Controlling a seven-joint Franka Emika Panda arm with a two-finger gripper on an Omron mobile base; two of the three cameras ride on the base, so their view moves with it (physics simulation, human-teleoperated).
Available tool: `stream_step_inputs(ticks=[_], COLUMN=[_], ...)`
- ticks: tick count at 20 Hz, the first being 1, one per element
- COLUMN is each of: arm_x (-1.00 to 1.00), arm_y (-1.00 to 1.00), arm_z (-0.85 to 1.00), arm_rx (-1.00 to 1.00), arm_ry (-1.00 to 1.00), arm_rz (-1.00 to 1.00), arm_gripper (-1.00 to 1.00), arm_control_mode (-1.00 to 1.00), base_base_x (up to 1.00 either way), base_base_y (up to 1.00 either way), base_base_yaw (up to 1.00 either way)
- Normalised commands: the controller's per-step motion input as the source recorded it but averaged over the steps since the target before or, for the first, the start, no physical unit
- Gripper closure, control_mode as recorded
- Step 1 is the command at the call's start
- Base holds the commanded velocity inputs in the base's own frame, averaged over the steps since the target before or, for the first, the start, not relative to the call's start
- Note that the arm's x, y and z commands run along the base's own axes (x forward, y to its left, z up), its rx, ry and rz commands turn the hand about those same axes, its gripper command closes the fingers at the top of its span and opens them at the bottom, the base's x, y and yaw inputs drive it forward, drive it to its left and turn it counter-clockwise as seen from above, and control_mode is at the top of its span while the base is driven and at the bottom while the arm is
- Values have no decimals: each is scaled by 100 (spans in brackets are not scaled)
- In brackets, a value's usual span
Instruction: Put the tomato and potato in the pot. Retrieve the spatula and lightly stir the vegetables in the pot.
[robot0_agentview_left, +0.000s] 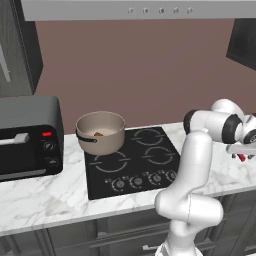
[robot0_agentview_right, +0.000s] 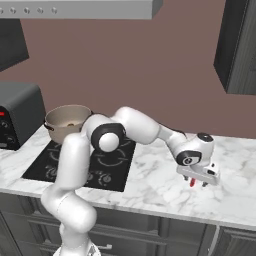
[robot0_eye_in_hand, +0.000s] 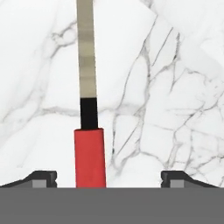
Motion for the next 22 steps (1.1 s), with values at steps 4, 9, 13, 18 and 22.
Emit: stream_step_inputs(ticks=[4,9,13,18,22], arm_x=[0,0,0,-25,-90], arm_y=[22,36,50,49,29], arm_z=[-68,-63,-61,-24,19], arm_rx=[4,5,4,2,-1], arm_ry=[0,0,0,0,-10], arm_rz=[1,0,0,0,1], arm_gripper=[100,100,100,100,100], arm_control_mode=[-100,-100,-100,-100,-100], base_base_x=[0,0,0,0,0], base_base_y=[0,0,0,0,0], base_base_yaw=[0,0,0,0,0])
